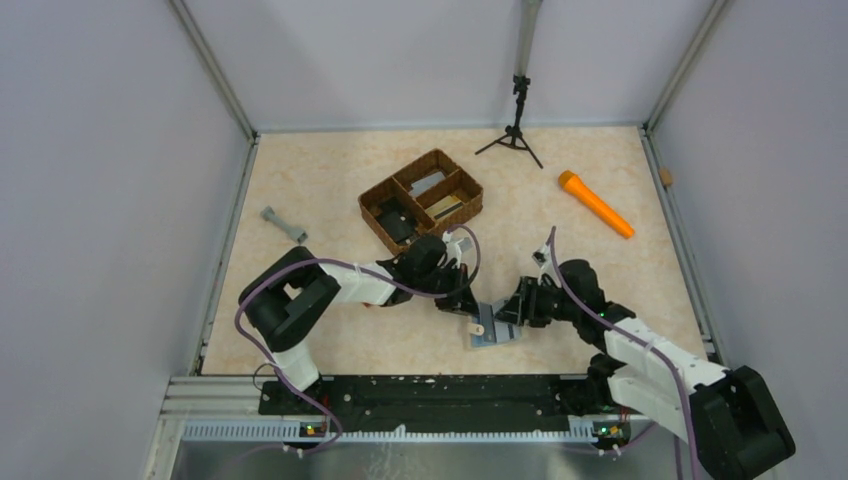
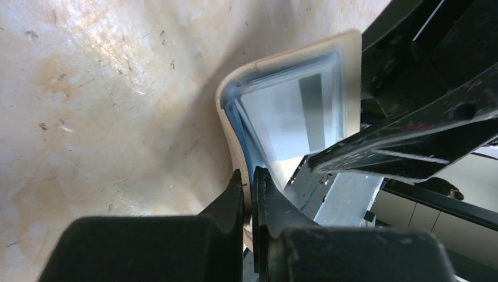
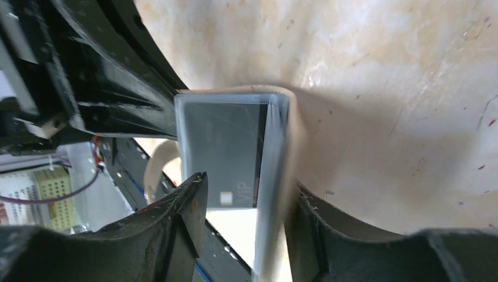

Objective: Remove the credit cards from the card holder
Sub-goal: Remove the credit card from the card holder.

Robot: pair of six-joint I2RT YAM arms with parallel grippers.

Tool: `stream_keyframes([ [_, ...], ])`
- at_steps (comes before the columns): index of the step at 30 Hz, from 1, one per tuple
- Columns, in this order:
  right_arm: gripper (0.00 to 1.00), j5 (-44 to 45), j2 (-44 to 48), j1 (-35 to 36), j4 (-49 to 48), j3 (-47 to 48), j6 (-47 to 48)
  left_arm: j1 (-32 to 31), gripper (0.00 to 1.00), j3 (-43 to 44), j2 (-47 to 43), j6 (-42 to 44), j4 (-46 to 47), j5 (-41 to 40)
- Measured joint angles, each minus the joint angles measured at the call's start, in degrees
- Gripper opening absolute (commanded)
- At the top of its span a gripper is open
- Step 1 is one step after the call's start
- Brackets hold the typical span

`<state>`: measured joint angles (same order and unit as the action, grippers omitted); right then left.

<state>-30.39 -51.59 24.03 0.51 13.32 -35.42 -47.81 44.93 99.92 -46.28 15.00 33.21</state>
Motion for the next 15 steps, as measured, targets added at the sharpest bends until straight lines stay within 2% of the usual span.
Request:
stream_keyframes([
  [4, 0.52, 1.16, -2.99, 2.45, 0.5, 0.33, 0.37, -0.24, 0.0, 0.02, 0.02, -0.04, 0.35, -0.09],
  [6, 0.48, 2.12, -4.0, 3.3, 1.44, 0.63, 0.42, -0.35, 0.0, 0.11, 0.37, -0.07, 0.76, -0.07],
  [11, 0.16, 4.52, -3.74, 3.61, 3.28, 1.03, 0.72, -0.42, 0.0, 0.17, 1.38, -0.13, 1.22, -0.15],
  [14, 0.05, 6.05, -1.79, 3.61, 5.09, 1.03, 0.76, -0.37, 0.01, -0.17, 1.33, -0.76, 2.05, -0.42],
  [15, 0.03, 6.45, -1.25, 3.61, 5.55, 1.03, 0.66, -0.2, 0.04, -0.85, 1.18, -1.25, 3.04, -0.52],
])
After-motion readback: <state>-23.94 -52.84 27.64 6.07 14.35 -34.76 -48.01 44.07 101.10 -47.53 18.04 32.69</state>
